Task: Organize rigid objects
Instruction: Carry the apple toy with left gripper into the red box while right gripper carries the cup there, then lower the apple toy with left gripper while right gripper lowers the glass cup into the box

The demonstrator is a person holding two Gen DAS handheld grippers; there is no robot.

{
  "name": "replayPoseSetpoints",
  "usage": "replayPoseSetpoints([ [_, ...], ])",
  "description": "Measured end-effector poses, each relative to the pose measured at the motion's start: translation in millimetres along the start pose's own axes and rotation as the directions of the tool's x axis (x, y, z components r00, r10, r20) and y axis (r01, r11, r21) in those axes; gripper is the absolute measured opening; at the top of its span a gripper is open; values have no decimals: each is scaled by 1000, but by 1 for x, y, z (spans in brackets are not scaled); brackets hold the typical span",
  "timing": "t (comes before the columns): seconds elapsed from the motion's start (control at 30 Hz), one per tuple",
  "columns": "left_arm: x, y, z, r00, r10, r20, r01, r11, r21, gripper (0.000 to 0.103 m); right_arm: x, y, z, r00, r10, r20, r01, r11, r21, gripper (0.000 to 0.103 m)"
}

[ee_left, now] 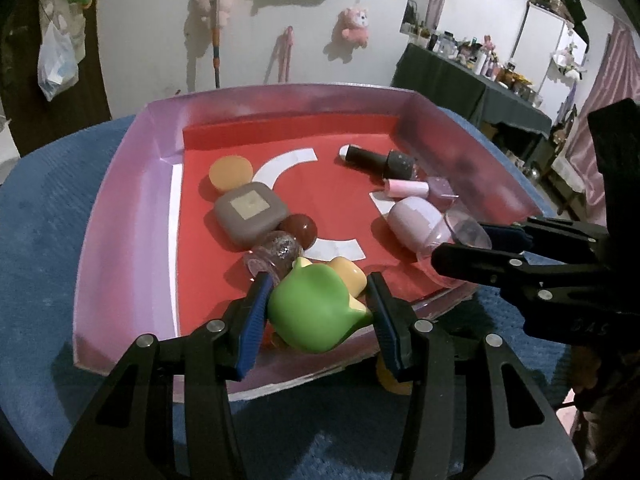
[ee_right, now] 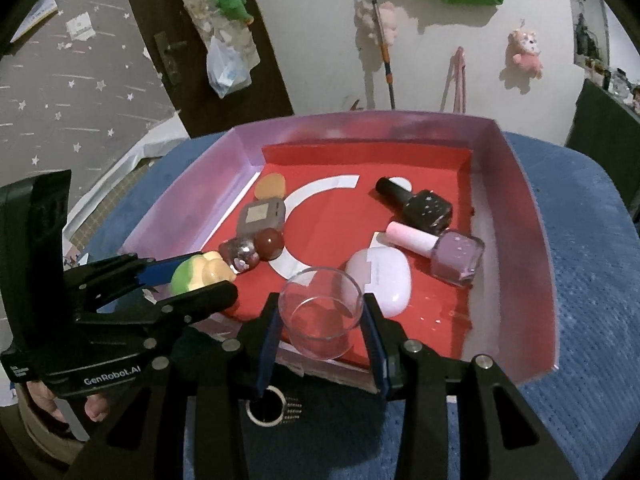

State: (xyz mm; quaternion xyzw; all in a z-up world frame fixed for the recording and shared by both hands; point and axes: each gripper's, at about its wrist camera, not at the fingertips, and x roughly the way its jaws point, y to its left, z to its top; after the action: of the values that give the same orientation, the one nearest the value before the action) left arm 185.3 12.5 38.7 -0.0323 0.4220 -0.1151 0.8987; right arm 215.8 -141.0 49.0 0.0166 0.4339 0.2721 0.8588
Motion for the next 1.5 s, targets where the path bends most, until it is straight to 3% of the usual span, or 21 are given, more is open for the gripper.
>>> replayPoseSetpoints([
  [0.2, 14, 8, 1, 998, -34, -47, 33, 999, -27, 46, 17, 1, 3, 999, 13, -48, -14, 1000, -5, 42],
  [0.47, 19, 14, 5, 998, -30, -47, 28, 999, -45, 46, 30, 4, 3, 995, 40, -88, -41, 999, -12, 42],
  [0.6, 21, 16, 7, 999, -10, -39, 8, 999, -47, 46, 34, -2, 4, 996, 18, -89, -18, 1000, 4, 42],
  [0.9, 29, 11, 9, 997, 82, 2, -82, 996, -30, 46, 29, -14, 7, 993, -110, -36, 111, 994, 8, 42],
  [1.5, 29, 13, 8, 997, 71, -2, -71, 997, -41, 46, 33, -11, 6, 990, -136, -30, 135, 991, -15, 42],
])
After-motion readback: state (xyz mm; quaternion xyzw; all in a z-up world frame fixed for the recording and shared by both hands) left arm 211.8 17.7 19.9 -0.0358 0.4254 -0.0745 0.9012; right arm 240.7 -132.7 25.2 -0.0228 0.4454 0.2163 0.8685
